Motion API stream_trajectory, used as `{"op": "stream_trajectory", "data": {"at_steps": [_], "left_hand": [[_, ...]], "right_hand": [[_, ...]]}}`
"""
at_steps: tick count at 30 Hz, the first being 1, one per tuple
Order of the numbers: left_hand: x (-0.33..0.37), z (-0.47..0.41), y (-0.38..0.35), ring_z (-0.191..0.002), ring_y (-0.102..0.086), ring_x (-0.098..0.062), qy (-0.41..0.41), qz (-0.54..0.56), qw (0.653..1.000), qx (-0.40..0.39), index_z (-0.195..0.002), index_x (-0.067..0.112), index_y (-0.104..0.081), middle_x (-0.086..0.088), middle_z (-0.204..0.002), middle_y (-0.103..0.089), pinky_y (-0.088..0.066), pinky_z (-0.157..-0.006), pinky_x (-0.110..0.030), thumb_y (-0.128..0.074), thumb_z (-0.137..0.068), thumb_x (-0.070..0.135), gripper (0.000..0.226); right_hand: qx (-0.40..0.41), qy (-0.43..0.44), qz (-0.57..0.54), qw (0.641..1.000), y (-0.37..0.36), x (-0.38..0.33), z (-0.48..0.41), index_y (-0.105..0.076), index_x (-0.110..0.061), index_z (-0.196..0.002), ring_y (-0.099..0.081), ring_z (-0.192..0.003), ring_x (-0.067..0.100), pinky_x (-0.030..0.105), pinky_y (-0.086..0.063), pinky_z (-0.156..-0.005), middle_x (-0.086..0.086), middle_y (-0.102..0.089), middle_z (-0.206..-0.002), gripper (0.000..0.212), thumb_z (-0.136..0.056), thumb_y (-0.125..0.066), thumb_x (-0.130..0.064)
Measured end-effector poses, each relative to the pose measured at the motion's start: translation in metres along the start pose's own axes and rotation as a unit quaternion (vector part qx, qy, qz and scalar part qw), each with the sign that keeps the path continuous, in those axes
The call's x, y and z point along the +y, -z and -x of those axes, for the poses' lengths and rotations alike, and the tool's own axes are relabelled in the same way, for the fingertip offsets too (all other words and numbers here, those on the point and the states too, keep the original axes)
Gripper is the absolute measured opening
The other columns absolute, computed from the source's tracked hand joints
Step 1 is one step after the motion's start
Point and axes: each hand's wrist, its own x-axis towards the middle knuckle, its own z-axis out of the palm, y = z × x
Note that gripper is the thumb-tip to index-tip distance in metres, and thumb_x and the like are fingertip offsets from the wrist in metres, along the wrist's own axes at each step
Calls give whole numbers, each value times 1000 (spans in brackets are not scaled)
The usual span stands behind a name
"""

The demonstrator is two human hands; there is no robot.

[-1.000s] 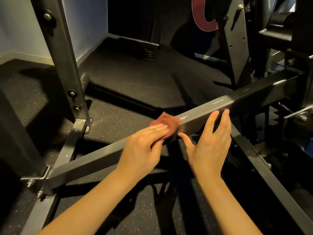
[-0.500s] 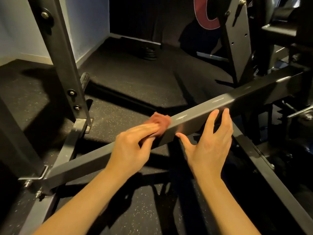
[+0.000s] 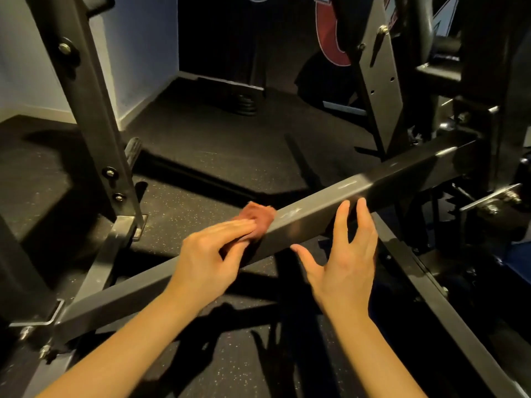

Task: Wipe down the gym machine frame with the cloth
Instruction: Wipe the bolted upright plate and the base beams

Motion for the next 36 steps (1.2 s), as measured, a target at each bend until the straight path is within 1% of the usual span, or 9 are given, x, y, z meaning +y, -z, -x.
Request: {"op": "stream_trajectory", "data": {"at_steps": [3, 7, 11, 15, 17, 20, 24, 31, 36], "left_hand": [[-18, 9, 10, -107, -66, 0, 42, -46, 998, 25, -116, 17, -77, 12, -115, -72, -47, -100, -11, -82, -79, -6, 44], [34, -45, -33, -109, -68, -3, -33, 22, 999, 17, -115, 16, -79, 6, -116, -75, -50, -99, -17, -74, -83, 3, 35], [43, -43, -33, -119, -64, 0, -61, 45, 997, -26, -122, 17, -75, 11, -125, -70, -48, -106, -20, -75, -85, 0, 41], [-8, 1, 9, -113, -60, 15, 22, -12, 1000, -13, -119, 21, -75, 16, -120, -69, -42, -102, -8, -81, -80, -5, 47], [-11, 0, 9, -109, -61, 12, 44, -29, 999, -7, -116, 17, -77, 16, -115, -69, -40, -98, -3, -82, -79, -5, 43], [23, -36, -21, -108, -66, 1, -21, 1, 1000, 4, -113, 15, -79, 14, -115, -70, -42, -98, -5, -78, -81, 2, 35], [66, -74, -50, -117, -63, 2, -91, 57, 994, -27, -121, 15, -76, 7, -122, -72, -42, -103, -9, -77, -84, 1, 40], [4, -9, -4, -115, -64, 4, -14, 1, 1000, 0, -121, 24, -72, 18, -122, -68, -44, -105, -12, -83, -76, -9, 57], [77, -86, -61, -113, -67, -1, -96, 69, 993, -5, -119, 19, -77, 10, -119, -74, -48, -101, -15, -76, -86, 4, 37]], "right_hand": [[-9, -2, -15, 1000, -1, -2, 0, -25, -5, -160, -21, -153, 34, 44, -33, -113, 18, -14, -167, 110, -77, -82, -47], [-17, 2, -28, 999, 4, -2, 2, -26, -6, -160, -20, -154, 33, 52, -46, -109, 17, -14, -168, 107, -78, -84, -43], [-37, 20, -61, 997, 18, 13, 0, -24, -11, -161, -16, -154, 19, 45, -32, -120, 10, -15, -168, 92, -89, -75, -34], [-44, -73, -88, 992, 17, 18, -16, -12, -21, -163, -12, -157, 22, 52, -27, -124, 2, -7, -169, 101, -87, -76, -41], [-50, -83, -75, 992, 11, 13, -17, -9, -21, -163, -7, -158, 23, 54, -27, -123, 0, -1, -170, 107, -84, -77, -45], [-32, -88, -69, 993, 6, 9, -15, -13, -17, -163, -7, -158, 24, 54, -31, -122, 2, 0, -169, 107, -83, -79, -43], [-6, -79, -90, 993, 5, 12, -15, -25, -11, -161, -8, -156, 19, 54, -33, -121, 10, -11, -169, 100, -83, -84, -32], [-6, -82, -63, 995, 5, 14, -18, -27, -16, -161, -8, -157, 19, 49, -25, -124, 5, -10, -169, 97, -83, -82, -34], [-9, -58, -66, 996, 6, 21, -18, -24, -16, -162, -10, -158, 21, 52, -32, -122, 4, -8, -170, 99, -83, -83, -32]]}}
